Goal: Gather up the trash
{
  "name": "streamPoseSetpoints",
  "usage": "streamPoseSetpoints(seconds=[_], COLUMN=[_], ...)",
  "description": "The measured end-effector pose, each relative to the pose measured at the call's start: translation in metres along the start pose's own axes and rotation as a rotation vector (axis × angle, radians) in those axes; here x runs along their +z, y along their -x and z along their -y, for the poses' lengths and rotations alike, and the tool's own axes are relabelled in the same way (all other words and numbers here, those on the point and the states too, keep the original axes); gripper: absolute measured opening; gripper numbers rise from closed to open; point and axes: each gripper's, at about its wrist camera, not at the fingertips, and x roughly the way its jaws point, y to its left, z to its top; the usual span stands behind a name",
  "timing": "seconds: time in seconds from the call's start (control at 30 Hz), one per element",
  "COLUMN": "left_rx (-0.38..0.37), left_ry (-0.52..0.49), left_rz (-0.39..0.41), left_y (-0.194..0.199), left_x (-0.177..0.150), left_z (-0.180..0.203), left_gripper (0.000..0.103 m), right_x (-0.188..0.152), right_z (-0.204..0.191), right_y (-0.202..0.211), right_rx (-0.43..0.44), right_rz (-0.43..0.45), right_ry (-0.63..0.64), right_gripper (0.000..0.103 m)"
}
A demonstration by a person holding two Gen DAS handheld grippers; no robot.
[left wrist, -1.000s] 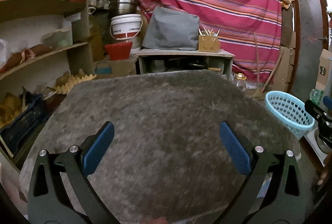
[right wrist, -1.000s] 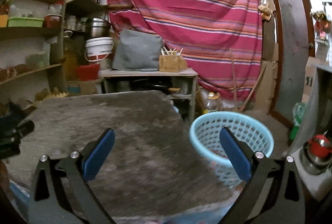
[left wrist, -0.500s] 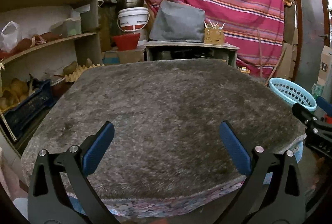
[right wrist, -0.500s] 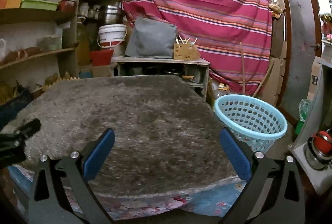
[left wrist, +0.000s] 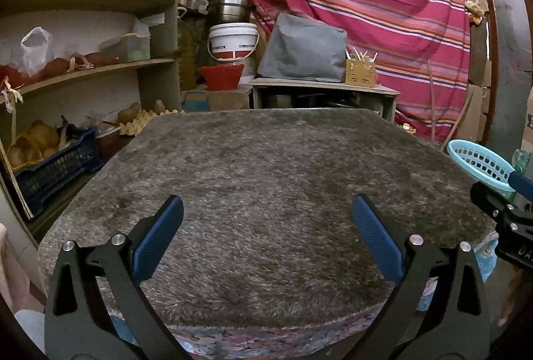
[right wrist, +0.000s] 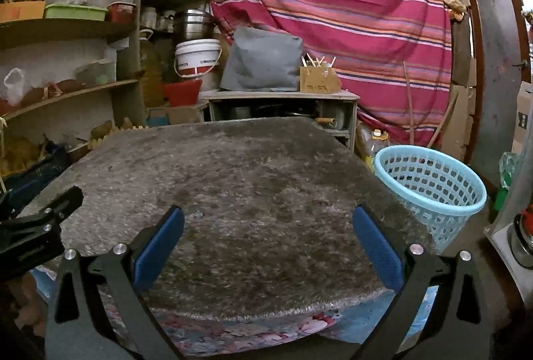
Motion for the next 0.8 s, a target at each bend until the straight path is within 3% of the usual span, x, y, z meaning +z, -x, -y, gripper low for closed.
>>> streamPoseSetpoints(seconds=[0.37,0.8], left_rx=[0.002,0.009], left_ry=[-0.010,-0.050], left_rz=[-0.014,0.003], left_y=[-0.008,-0.009], left_x=[0.002,-0.001], left_z=[0.003,0.009], left_gripper=[0.098,0.098], right_x=[0.001,0.003], right_z=[-0.009,-0.008], right_y=[-0.003,-0.002], right_rx=[-0.038,-0.017], right_rz=[0.026,0.033], right_ry=[0.048,0.041], right_gripper=[0.099,0.099])
